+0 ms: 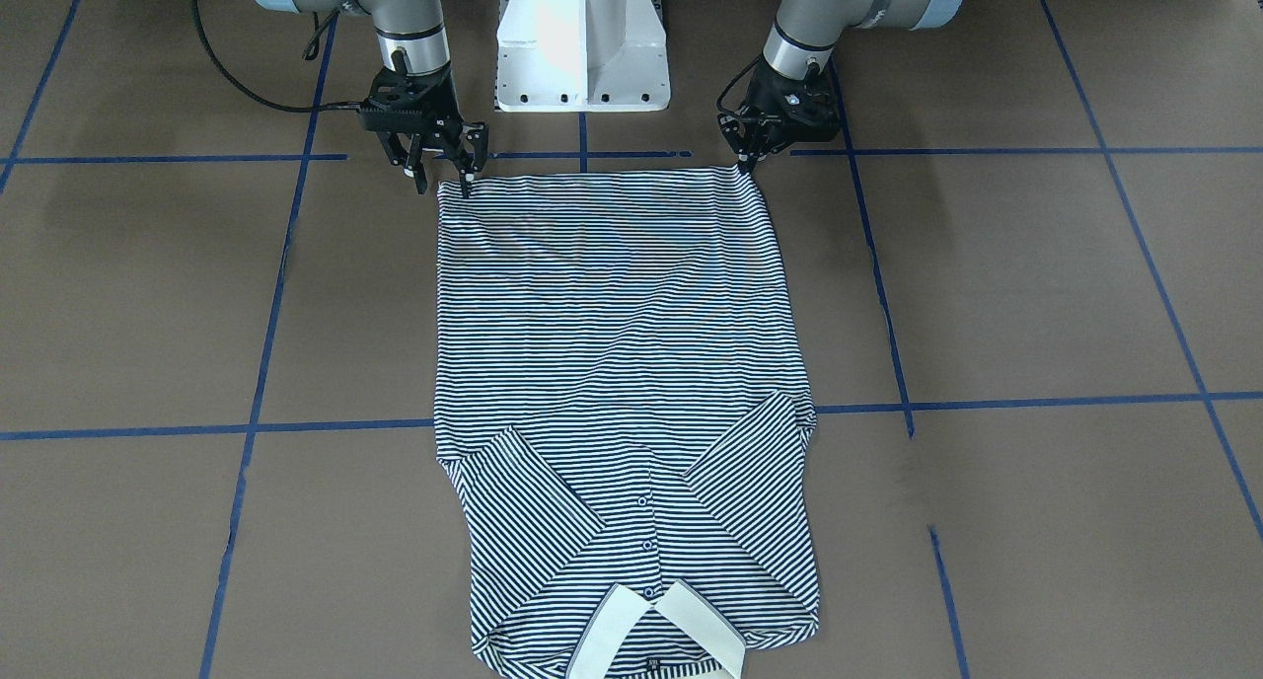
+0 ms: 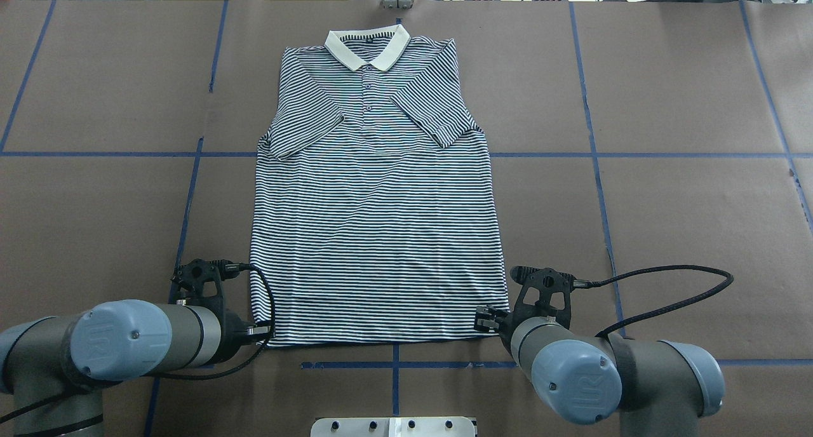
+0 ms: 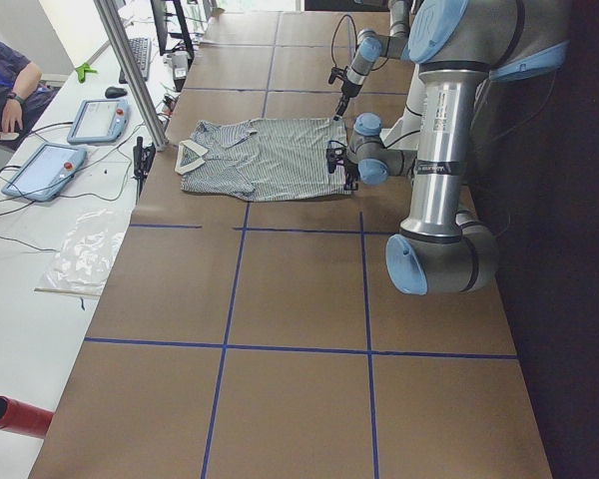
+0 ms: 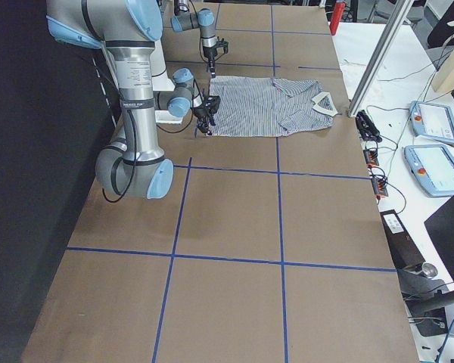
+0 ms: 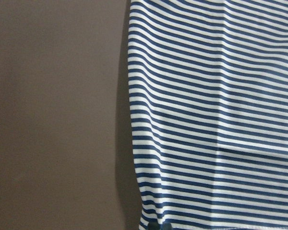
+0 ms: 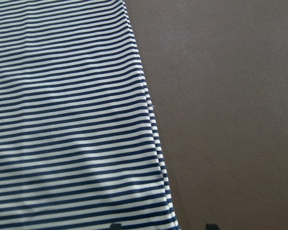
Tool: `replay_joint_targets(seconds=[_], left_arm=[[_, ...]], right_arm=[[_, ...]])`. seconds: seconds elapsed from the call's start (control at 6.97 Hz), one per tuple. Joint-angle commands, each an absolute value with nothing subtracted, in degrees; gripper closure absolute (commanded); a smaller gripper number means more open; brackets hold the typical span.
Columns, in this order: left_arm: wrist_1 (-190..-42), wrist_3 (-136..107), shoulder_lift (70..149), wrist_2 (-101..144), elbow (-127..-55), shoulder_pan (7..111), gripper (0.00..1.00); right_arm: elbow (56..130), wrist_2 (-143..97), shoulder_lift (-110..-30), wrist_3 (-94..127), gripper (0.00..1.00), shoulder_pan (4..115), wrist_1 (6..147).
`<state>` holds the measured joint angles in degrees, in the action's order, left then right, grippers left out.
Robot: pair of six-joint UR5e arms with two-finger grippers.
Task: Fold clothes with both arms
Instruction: 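Lower both grippers onto the hem corners and grasp them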
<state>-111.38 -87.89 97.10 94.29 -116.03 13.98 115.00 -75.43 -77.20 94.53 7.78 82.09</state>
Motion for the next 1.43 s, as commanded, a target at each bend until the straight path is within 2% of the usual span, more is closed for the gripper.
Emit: replay_joint_targets(seconds=[0.0,0.43,0.57,1.0,1.29], left_arm=[[-111.4,-87.9,97.1,94.3,-116.1,14.0,1.0],[-111.4,-87.9,97.0,94.3,-116.2,14.0,1.0],[-111.4,-87.9,97.0,94.3,-116.3,14.0,1.0],[-111.4,-87.9,96.9,94.3,-116.3,14.0,1.0],[-111.4,-87.9,96.9,94.3,-116.3,14.0,1.0]], right_arm=[[114.4,-75.4,-77.1,94.6,0.4,7.5,82.1],[114.3,-75.2,-77.1,94.8,0.41,7.1,82.1],[114.3,-75.2,-77.1,95.4,0.46,7.0,82.1],[113.7,-74.7,-77.1,95.7,0.48,6.7,82.1],[113.6,-74.4,-77.1,97.1,1.0,6.7,82.1]])
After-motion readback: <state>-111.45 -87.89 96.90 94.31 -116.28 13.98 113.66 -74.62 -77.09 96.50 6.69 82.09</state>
